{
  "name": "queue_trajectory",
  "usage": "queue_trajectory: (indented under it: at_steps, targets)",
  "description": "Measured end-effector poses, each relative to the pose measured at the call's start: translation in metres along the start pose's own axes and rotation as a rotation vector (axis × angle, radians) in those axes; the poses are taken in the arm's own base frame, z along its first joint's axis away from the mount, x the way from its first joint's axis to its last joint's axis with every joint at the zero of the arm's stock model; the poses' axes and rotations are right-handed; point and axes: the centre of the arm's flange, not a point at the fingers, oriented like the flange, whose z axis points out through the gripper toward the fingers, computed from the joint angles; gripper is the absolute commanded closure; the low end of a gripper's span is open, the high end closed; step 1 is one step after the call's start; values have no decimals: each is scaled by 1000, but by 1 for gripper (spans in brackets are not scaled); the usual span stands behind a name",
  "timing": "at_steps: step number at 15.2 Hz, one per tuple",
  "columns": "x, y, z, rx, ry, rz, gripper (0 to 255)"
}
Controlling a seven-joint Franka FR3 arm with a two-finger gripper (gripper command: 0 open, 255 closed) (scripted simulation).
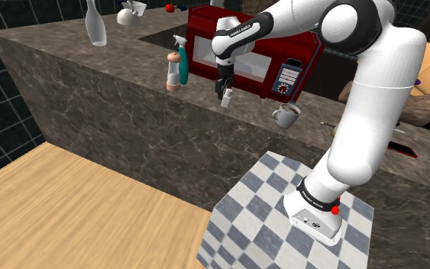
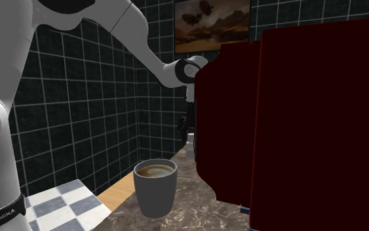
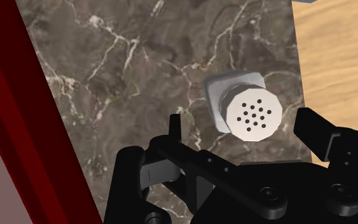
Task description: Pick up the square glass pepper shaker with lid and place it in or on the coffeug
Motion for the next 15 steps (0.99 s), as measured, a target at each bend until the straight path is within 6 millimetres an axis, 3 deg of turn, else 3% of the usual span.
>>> queue_trajectory:
  at_steps: [7, 8, 15]
  targets:
    - [1, -1, 4, 0, 0, 0, 0]
    - [1, -1, 4, 0, 0, 0, 255]
    - [0, -1, 4, 0, 0, 0, 255]
